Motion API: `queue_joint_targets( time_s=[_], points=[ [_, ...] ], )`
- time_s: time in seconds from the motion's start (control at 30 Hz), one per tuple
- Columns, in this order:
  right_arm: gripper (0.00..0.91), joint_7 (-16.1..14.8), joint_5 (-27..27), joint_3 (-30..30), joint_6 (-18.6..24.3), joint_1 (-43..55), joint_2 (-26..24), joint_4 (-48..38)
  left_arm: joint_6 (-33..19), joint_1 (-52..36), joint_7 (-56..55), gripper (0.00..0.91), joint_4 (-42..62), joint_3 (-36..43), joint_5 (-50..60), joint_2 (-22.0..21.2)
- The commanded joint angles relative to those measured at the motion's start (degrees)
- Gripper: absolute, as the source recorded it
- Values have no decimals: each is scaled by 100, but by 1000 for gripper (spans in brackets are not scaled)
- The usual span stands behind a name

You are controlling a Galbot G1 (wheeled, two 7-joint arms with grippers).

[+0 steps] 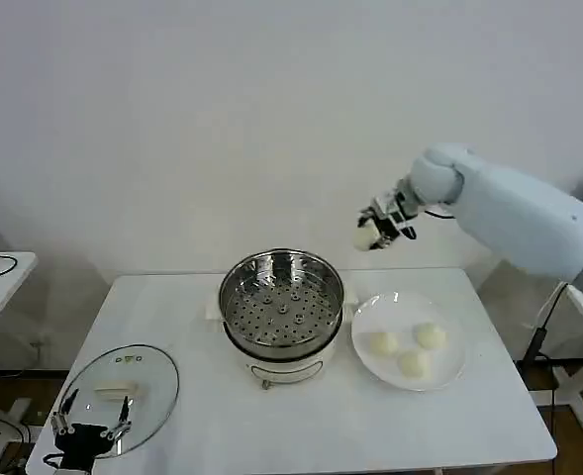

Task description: Take steamed baozi put them in steamer then cover it.

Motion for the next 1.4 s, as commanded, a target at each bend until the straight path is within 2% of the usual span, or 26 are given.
queue_joint_targets(
  time_s=[0.03,0.27,0.4,0.83,1.4],
  points=[
    [605,63,421,-744,268,436,941,105,-1,18,8,907,-30,-61,-22,7],
    [605,252,185,-1067,782,245,1315,101,-7,50,5,907,-29,-141,-36,13],
    [605,373,-393,-1109,1074,129,1431,-10,-6,38,3,907,-28,-154,-34,-19],
    [605,857,-1815,-983,2194,-325,1769,-1033,-32,34,-3,907,30,-195,-42,-90],
    [605,1141,-2368,-819,2724,-631,2055,-1592,-51,36,-5,907,45,-242,-64,-98]
  ],
)
